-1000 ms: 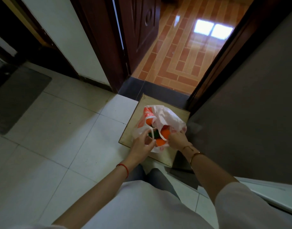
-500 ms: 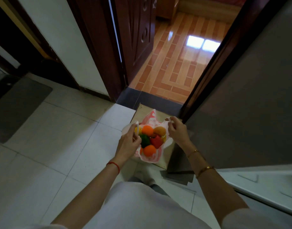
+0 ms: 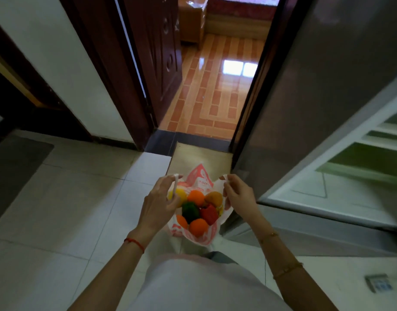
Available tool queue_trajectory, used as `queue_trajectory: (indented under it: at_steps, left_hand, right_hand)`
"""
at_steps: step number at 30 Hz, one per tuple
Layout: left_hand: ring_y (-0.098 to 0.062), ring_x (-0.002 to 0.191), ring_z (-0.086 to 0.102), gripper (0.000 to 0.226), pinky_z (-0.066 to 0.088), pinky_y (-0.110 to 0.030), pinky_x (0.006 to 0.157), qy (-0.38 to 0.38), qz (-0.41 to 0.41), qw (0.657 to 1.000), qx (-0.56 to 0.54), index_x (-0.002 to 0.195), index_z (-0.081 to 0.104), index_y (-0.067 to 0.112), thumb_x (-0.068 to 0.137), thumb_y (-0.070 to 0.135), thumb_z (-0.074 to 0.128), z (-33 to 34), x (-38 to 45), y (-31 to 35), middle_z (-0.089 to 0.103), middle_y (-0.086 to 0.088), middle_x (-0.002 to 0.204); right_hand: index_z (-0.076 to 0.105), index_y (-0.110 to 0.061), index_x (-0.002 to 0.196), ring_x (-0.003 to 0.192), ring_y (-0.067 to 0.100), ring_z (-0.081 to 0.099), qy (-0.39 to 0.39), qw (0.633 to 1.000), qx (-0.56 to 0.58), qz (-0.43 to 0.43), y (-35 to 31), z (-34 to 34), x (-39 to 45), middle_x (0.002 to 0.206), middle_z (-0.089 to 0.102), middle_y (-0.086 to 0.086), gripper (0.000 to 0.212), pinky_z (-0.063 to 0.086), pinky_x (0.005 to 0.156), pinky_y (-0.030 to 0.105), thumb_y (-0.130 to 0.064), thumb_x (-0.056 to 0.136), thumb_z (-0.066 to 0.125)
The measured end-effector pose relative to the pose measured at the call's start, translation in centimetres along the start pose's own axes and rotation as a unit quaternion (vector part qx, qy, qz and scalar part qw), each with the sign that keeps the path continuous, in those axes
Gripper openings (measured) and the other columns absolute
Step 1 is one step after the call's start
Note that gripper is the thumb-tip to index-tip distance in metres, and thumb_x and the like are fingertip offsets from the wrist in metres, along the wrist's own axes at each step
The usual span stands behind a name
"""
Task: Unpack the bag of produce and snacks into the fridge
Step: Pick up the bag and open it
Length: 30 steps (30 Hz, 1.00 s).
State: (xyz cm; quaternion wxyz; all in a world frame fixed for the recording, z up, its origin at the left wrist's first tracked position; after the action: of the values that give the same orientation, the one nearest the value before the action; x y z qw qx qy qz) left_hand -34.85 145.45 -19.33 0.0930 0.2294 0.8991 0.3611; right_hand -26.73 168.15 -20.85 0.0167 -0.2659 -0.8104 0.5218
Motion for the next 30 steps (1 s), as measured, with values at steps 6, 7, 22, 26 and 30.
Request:
queue_trajectory:
  at_steps: [6, 7, 22, 26, 30]
  left_hand:
    - [-0.022, 0.099, 0.067, 0.045, 0.058, -0.027, 0.073, -0.027, 0.049, 0.998, -0.013, 0.137, 0.050, 0.016, 0.095, 0.025, 0.063, -1.6, -4.5, 0.8, 0.057, -0.006, 0.134]
    - [-0.022, 0.100, 0.066, 0.046, 0.057, -0.025, 0.072, -0.034, 0.056, 0.998, -0.017, 0.138, 0.050, 0.015, 0.095, 0.024, 0.062, -1.9, -5.2, 1.0, 0.057, -0.007, 0.133]
    - [-0.010, 0.080, 0.058, 0.040, 0.041, -0.010, 0.064, -0.125, 0.158, 0.979, -0.007, 0.132, 0.049, 0.018, 0.094, 0.020, 0.060, -0.8, -13.3, 9.0, 0.053, 0.002, 0.134]
    - [-0.002, 0.065, 0.053, 0.036, 0.036, -0.008, 0.059, -0.118, 0.206, 0.971, -0.013, 0.126, 0.053, 0.016, 0.092, 0.016, 0.063, 0.7, -15.2, 12.7, 0.051, 0.011, 0.121]
    - [-0.004, 0.055, 0.050, 0.032, 0.037, -0.008, 0.053, -0.116, 0.228, 0.966, -0.034, 0.122, 0.054, 0.018, 0.091, 0.016, 0.064, 2.9, -17.0, 16.9, 0.053, 0.011, 0.109]
  right_hand:
    - [0.058, -0.018, 0.118, 0.067, 0.010, 0.064, 0.064, 0.998, -0.005, -0.006, 0.0, 0.0, -8.1, 0.083, 0.064, -0.007, 0.022, 0.056, 0.060, 0.029, -0.028, 0.102, 0.045]
    - [0.059, -0.018, 0.116, 0.069, 0.013, 0.066, 0.081, 0.997, 0.004, -0.004, -0.1, -0.1, -9.4, 0.082, 0.064, -0.006, 0.022, 0.058, 0.061, 0.034, -0.028, 0.102, 0.045]
    - [0.064, -0.009, 0.112, 0.072, 0.018, 0.069, 0.283, 0.957, 0.043, 0.045, 0.9, -4.0, -25.8, 0.094, 0.068, 0.006, 0.022, 0.060, 0.060, 0.025, -0.015, 0.101, 0.045]
    - [0.064, -0.010, 0.113, 0.060, 0.008, 0.065, 0.319, 0.945, 0.041, 0.057, 2.3, -6.8, -29.0, 0.093, 0.067, 0.001, 0.023, 0.051, 0.049, 0.013, -0.015, 0.101, 0.045]
    - [0.063, -0.012, 0.113, 0.052, 0.007, 0.063, 0.334, 0.941, 0.034, 0.051, 3.6, -10.6, -31.6, 0.086, 0.066, -0.001, 0.023, 0.053, 0.047, 0.021, -0.018, 0.102, 0.044]
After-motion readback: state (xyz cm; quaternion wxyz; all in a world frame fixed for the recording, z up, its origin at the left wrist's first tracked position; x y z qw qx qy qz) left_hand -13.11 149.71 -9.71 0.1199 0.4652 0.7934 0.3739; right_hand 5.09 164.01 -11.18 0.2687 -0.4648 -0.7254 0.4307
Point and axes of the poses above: each hand's wrist, its own x-axis towards the middle knuckle, its own z-axis out of the palm, y = z × x, the point moved 2 cm from there along x, towards the middle knuckle
